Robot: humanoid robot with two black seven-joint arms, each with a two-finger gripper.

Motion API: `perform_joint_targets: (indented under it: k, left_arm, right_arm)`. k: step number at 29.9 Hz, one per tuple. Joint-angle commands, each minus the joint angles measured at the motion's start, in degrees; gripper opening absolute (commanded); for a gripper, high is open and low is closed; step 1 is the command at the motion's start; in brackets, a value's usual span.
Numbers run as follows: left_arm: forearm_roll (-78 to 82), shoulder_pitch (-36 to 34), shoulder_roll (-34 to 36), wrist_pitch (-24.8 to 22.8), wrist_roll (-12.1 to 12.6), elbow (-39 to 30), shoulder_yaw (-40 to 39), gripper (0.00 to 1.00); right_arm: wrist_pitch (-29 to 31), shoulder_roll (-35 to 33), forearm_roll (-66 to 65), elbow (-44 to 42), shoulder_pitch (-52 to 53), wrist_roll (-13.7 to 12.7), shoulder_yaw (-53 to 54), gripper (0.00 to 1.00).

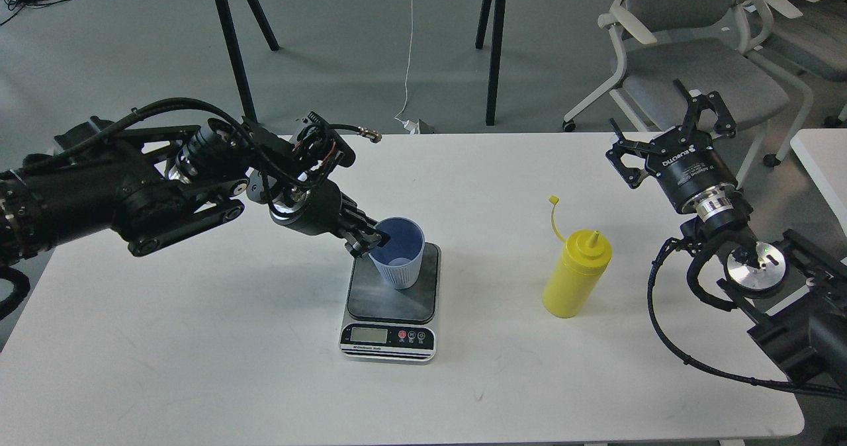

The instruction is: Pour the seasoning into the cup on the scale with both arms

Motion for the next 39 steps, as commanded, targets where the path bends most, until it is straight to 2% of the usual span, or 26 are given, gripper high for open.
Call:
perform_joint_targets:
  k: [1, 4, 7, 12, 16, 20, 25, 29, 33, 39]
  left_arm:
    - [-0.4, -0.2, 0.1, 0.0, 0.0, 0.0, -0.2, 0.55]
    - [-1.2, -0.4, 0.1, 0.0, 0.0, 0.2, -0.7, 0.7]
    - [-3.8, -1.2, 0.7, 0.0, 0.0, 0.4, -0.9, 0.82]
    - [-7.8, -5.0, 2.8, 0.0, 0.0, 1.1, -0.9, 0.9]
    - [-13.2, -8.2, 6.6, 0.0, 0.0, 1.1, -1.1, 0.93]
    - [-20.9, -10.7, 10.6, 0.0, 0.0, 1.2, -1.3, 0.95]
    - [-38.1, -10.1, 16.3, 0.0, 0.0, 2.4, -7.1, 0.97]
    - [-49.1, -8.3, 17.7, 0.0, 0.0, 4.7, -7.7, 0.97]
    - [-52.8, -5.7, 18.2, 0.0, 0.0, 6.4, -7.7, 0.97]
    - [-52.8, -0.3, 18.8, 0.0, 0.0, 6.4, -8.0, 0.97]
  right_arm:
    - [0.0, 0.0, 0.0, 0.2, -0.5, 0.0, 0.0, 0.99]
    - [0.0, 0.0, 0.0, 0.2, -0.6, 0.0, 0.0, 0.99]
    - [0.0, -0.1, 0.0, 0.4, -0.7, 0.0, -0.1, 0.99]
    - [0.0, -0.3, 0.0, 0.7, -0.5, 0.0, 0.0, 0.99]
    - [0.0, -0.7, 0.0, 1.7, 0.4, -0.2, 0.1, 0.99]
    - [0.0, -5.3, 0.3, 4.5, 1.3, -0.4, -0.1, 0.99]
    - [0.0, -17.8, 2.8, 14.9, 0.9, -0.8, 1.3, 0.99]
    - [0.0, -27.7, 18.8, 22.8, -2.5, -1.3, 2.9, 0.99]
    - [0.0, -36.8, 34.1, 28.4, -7.5, -1.4, 2.7, 0.99]
    - [0.0, -38.0, 48.7, 36.3, -20.1, -1.2, 2.4, 0.99]
